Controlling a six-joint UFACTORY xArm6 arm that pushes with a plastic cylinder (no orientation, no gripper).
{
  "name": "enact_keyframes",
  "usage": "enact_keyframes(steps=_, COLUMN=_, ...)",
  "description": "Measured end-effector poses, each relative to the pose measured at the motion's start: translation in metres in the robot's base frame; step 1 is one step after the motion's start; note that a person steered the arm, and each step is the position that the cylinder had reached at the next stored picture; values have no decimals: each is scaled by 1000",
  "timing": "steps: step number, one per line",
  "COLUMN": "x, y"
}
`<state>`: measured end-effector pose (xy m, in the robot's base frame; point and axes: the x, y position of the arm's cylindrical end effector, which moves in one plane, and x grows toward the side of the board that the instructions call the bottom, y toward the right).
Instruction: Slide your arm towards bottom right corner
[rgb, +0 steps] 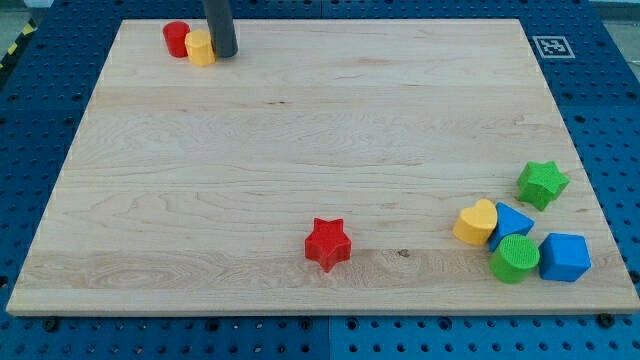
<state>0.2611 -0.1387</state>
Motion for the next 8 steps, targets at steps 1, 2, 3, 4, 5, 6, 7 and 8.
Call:
enact_keyframes(steps=1, x=5, y=1)
enact_keyframes(steps=2, x=39, y=33)
enact_keyframes(steps=3, x=55, y=94)
enact_keyframes(steps=4, x=85, y=185)
enact_keyframes(steps=5, x=138, y=284)
enact_keyframes(steps=6, x=162, y=388)
enact_keyframes(steps=7, x=182, y=480)
enact_keyframes(steps=8, x=200, y=484)
